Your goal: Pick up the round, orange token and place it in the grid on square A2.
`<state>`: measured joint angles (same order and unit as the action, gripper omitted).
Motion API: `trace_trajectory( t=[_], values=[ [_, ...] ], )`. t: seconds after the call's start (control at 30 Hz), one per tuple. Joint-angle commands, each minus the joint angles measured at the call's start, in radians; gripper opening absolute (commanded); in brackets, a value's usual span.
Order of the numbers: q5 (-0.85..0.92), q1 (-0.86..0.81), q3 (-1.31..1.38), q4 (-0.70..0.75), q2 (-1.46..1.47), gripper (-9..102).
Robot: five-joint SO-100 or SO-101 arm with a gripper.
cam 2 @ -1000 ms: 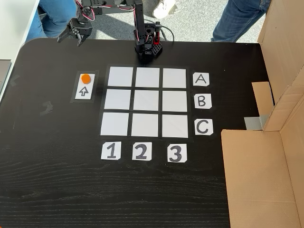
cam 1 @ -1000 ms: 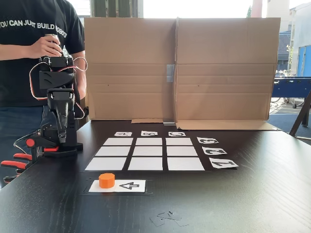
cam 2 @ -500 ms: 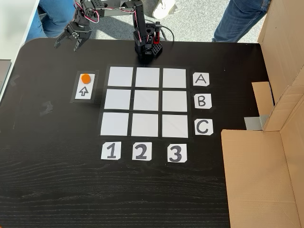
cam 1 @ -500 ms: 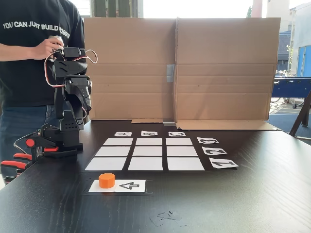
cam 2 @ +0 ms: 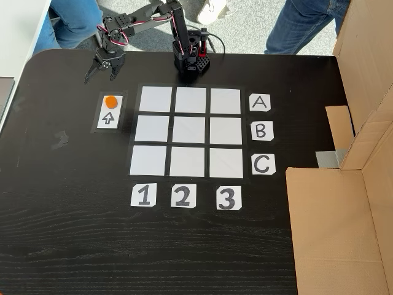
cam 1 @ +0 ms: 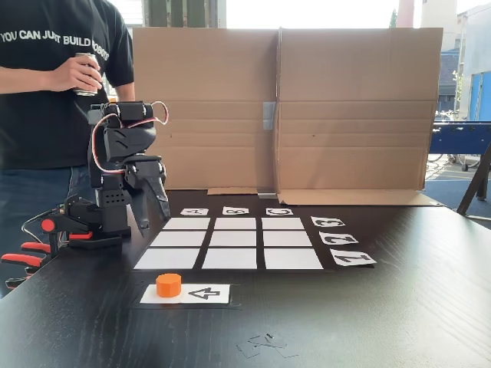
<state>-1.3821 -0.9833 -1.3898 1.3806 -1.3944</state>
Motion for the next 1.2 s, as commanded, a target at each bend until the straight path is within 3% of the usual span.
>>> trace_trajectory(
  t=[0.0, 1.17],
  values=[
    [-0.008, 0.008, -0.009, -0.011, 0.005, 43],
    [-0.017, 0.021, 0.112, -0.023, 0.318, 43]
  ],
)
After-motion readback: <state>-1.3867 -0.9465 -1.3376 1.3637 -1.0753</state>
